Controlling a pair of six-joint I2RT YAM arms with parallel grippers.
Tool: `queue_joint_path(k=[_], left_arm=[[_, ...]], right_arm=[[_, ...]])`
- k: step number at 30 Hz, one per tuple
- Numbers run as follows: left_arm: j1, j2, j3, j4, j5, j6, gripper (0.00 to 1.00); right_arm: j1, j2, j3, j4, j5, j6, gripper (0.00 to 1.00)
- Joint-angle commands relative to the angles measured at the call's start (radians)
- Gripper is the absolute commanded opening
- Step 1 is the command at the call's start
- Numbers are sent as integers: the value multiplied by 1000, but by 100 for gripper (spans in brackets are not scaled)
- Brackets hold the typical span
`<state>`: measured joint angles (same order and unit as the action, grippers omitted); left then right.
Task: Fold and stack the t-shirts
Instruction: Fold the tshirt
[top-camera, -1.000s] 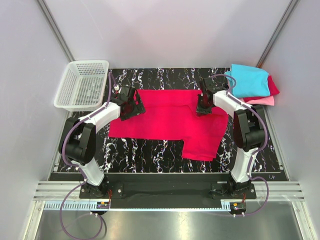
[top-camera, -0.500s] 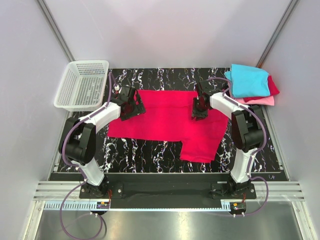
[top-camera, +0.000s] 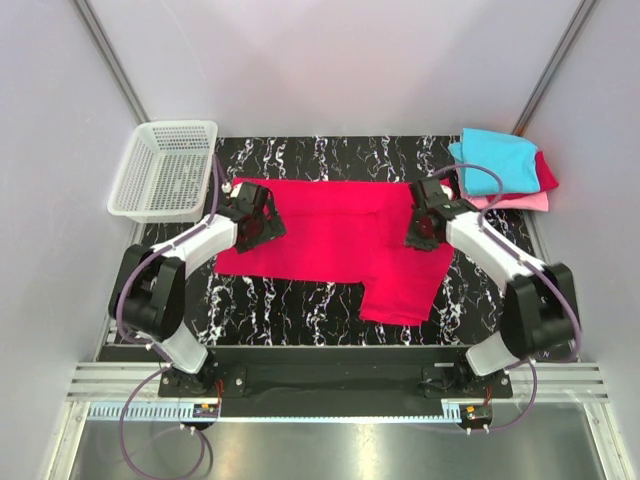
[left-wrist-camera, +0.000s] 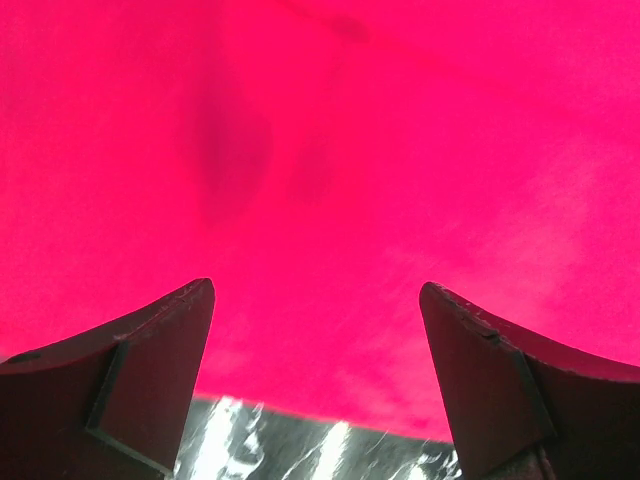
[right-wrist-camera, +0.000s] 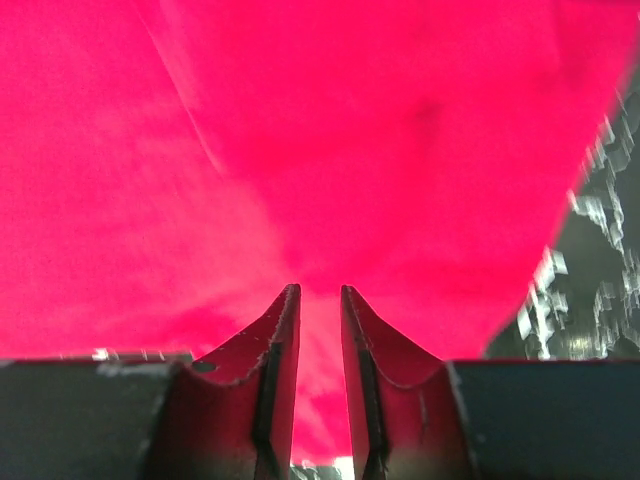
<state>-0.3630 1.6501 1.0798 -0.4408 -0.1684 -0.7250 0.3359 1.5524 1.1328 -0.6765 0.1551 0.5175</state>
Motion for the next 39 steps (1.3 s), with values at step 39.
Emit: queue_joint_path(k=[39], left_arm=[[225, -279, -383, -29, -280, -370, 52]], right_arm=[[22, -752, -624, -113, -152, 375, 32]])
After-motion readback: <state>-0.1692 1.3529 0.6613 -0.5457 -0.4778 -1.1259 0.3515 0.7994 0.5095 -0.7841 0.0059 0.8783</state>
